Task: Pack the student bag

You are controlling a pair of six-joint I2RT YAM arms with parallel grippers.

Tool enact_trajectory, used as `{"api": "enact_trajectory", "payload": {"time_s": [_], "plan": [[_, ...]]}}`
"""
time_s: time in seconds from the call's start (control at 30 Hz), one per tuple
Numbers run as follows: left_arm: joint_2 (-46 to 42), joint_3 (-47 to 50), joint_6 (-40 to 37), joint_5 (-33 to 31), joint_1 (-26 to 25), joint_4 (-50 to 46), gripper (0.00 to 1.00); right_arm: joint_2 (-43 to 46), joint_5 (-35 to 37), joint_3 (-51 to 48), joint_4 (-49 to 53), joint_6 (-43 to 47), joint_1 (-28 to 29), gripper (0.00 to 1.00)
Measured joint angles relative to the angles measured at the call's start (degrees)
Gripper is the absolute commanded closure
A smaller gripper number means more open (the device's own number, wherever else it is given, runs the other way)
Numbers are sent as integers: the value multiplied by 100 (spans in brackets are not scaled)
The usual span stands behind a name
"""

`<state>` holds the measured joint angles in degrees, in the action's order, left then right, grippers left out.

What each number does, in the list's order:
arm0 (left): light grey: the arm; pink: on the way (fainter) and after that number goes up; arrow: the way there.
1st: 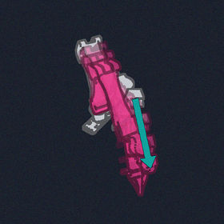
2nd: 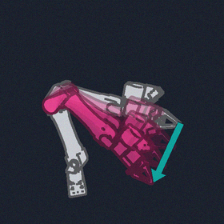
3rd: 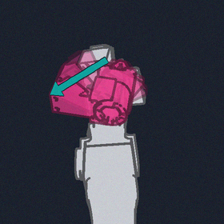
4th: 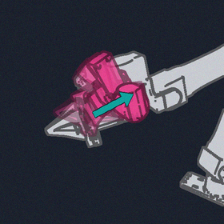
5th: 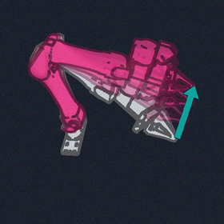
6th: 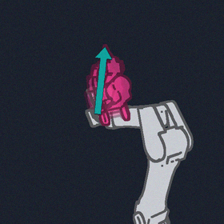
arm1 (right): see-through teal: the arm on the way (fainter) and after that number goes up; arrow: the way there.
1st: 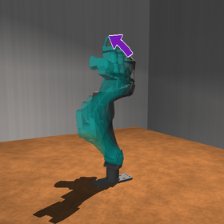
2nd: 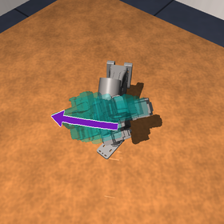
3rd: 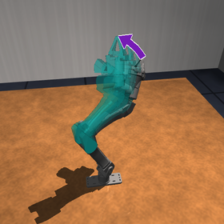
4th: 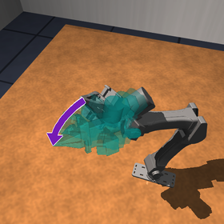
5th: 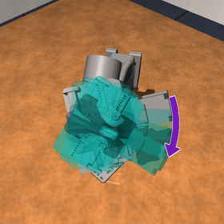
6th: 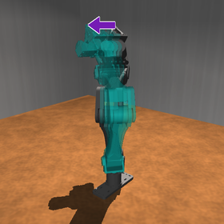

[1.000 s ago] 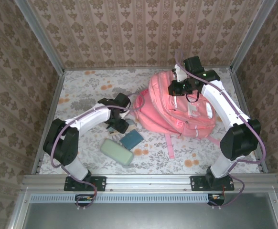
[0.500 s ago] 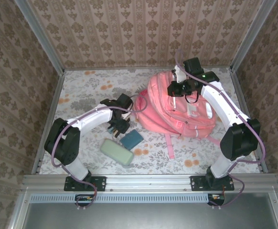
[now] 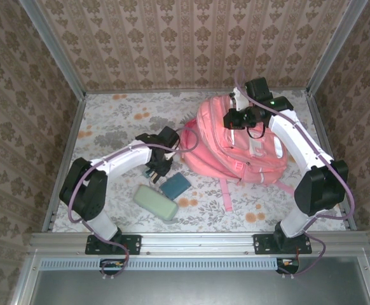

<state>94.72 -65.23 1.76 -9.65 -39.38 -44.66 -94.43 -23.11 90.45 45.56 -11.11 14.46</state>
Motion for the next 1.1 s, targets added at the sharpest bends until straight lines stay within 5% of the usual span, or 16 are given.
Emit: {"api": "enact_trajectory", "payload": {"time_s": [0.27,0.5,0.77,1.1], "plan": [[319,39,20,50,-7,125,71,0,0,-11,-4,0,0,100],[409,61,122,55,-9,170,100,0,-2,-20,-17,-2,0,100],[251,-26,219,-28,-9,-39,100,24,-9,-66,-83,-114,-42,100],[144,-1648,988,205,-11,-439,100,315,-610,-348,-527,-629,-483,100]]}}
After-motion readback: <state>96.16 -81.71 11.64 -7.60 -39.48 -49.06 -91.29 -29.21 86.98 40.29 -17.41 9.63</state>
